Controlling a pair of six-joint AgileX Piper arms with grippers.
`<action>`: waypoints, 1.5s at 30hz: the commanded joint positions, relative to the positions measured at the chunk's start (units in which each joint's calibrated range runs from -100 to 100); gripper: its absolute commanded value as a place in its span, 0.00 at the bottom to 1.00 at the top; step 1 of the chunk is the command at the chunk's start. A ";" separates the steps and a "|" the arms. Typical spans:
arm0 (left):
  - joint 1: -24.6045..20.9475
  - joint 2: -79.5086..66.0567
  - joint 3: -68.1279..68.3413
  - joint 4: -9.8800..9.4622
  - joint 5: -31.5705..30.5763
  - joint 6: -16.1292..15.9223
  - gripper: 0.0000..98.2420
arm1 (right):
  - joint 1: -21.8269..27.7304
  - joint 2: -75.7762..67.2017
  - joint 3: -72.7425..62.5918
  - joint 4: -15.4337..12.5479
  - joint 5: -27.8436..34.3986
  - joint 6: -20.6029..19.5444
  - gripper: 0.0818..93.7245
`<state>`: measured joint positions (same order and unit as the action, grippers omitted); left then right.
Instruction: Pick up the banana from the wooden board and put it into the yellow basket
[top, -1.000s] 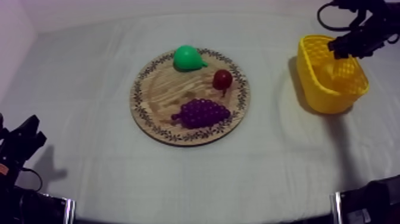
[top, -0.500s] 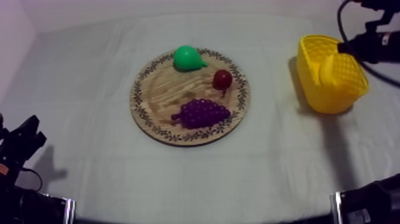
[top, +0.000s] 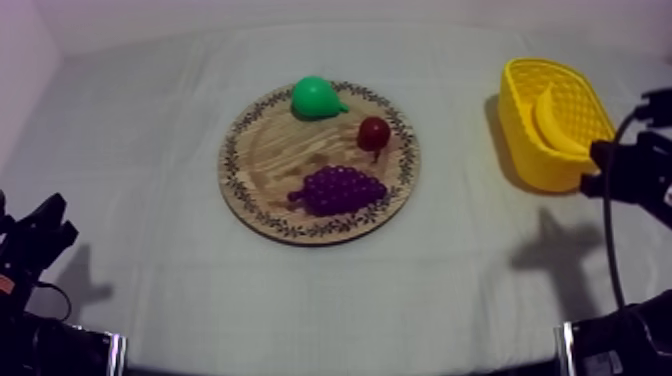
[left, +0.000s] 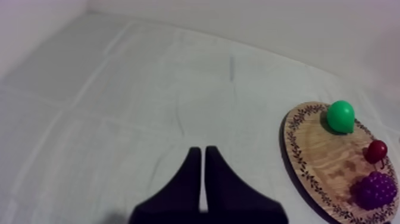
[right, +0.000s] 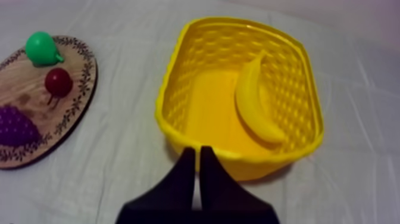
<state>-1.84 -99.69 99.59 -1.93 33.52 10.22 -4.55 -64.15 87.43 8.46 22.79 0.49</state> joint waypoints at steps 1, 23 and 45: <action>-0.01 -0.05 -0.04 0.00 0.03 0.01 0.00 | 0.40 -8.29 5.91 -2.00 -0.24 2.12 0.01; -0.01 -0.05 -0.04 0.00 0.03 0.01 0.00 | 3.51 -30.31 11.85 -9.45 17.45 7.46 0.01; -0.01 -0.05 -0.04 0.00 0.03 0.01 0.00 | 3.56 -31.52 12.24 -9.42 16.33 10.46 0.00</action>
<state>-1.84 -99.69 99.59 -1.93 33.52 10.22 -0.99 -95.64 99.60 -0.96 39.09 10.99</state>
